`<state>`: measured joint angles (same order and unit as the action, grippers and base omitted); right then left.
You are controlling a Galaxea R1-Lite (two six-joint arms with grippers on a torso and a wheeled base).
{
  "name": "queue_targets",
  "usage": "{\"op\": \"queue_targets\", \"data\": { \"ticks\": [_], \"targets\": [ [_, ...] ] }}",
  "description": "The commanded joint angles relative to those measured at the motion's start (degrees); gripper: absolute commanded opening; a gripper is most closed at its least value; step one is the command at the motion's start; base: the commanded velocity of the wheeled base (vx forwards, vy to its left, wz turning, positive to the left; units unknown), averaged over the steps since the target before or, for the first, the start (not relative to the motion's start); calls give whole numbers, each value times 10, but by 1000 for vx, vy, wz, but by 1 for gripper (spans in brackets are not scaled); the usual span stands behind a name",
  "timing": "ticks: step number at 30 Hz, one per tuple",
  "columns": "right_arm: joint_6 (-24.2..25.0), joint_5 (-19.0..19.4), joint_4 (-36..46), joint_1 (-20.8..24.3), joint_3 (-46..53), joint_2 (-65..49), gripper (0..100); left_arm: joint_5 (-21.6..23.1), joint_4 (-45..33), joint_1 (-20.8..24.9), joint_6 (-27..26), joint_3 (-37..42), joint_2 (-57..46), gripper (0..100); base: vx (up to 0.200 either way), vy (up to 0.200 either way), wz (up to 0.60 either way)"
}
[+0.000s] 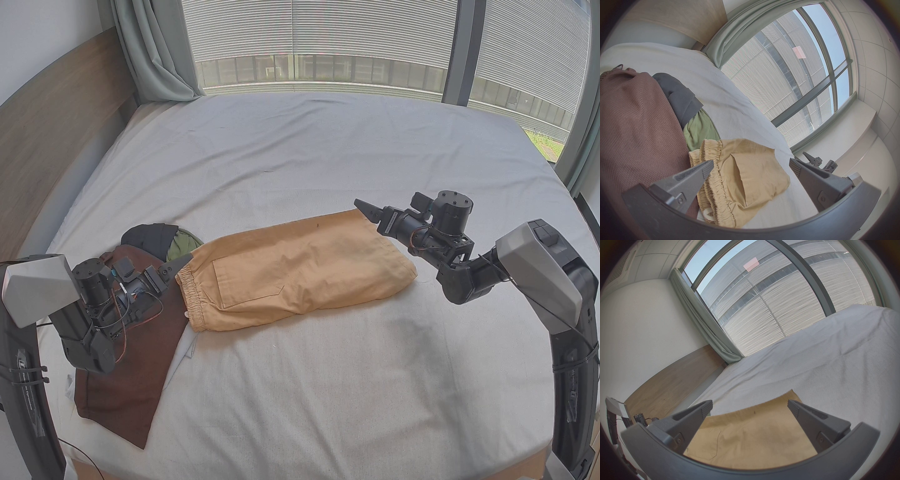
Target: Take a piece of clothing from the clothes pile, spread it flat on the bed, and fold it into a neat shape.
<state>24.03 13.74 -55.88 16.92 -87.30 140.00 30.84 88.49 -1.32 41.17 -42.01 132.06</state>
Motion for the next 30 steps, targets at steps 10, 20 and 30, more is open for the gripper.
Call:
{"op": "queue_targets", "data": {
  "ticks": [10,20,30],
  "targets": [
    [23,-1,-63,7,233,-120,100,1,-2,15,1,15,-13,100,0,0,0],
    [58,1,-128,12,348,-154,100,-1,0,17,-5,17,-15,100,0,0,0],
    [63,7,-150,9,368,-148,100,8,-1,38,-23,68,-69,100,0,0,0]
  ]
}}
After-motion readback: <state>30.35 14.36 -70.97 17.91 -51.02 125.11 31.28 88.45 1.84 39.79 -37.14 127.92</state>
